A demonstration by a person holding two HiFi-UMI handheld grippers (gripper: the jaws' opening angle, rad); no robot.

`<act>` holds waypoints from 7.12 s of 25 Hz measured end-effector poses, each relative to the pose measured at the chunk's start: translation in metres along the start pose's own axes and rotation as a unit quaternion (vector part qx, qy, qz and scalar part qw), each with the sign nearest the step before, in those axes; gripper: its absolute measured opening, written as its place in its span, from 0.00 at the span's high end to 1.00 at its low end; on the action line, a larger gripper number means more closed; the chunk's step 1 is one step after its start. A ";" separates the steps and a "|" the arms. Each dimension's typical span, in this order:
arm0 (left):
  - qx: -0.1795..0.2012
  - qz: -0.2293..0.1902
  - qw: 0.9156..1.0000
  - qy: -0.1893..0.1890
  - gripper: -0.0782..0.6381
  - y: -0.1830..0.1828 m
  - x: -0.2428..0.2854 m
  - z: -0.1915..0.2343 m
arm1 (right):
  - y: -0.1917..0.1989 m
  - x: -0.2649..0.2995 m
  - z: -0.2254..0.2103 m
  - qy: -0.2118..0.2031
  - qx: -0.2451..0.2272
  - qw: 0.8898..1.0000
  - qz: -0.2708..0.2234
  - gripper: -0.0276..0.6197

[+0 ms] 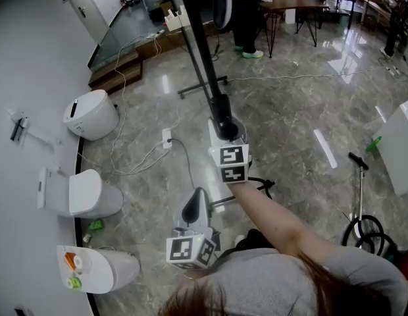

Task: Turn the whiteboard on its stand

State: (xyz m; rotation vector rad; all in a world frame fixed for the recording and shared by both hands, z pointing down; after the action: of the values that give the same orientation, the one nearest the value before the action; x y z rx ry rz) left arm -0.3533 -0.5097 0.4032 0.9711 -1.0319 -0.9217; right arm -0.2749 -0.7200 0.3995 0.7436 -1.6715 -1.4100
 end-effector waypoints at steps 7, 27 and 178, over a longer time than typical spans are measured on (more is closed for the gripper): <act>0.005 0.005 1.000 0.007 0.89 0.005 -0.008 0.002 | 0.002 -0.014 0.002 0.005 0.000 1.000 -0.002 0.79; 0.018 0.012 0.999 0.037 0.89 0.012 -0.019 -0.011 | 0.008 -0.045 0.013 0.001 0.004 1.000 -0.005 0.77; -0.008 0.022 0.999 0.032 0.89 0.204 -0.443 -0.325 | 0.127 -0.573 0.084 -0.032 -0.006 0.999 -0.029 0.73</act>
State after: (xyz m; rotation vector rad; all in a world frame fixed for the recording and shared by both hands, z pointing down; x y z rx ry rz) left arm -0.1231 0.0289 0.4130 0.9550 -0.9860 -0.8563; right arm -0.0537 -0.1703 0.4012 0.7519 -1.7016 -1.4970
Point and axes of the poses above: the fingertips, and each gripper's own axes: x forward along the fingers, z to its left, y out of its underside, the point moved 7 cm from there along -x, backward along the fingers, and after that the axes turned 11 degrees about z, right-handed, at the moved point
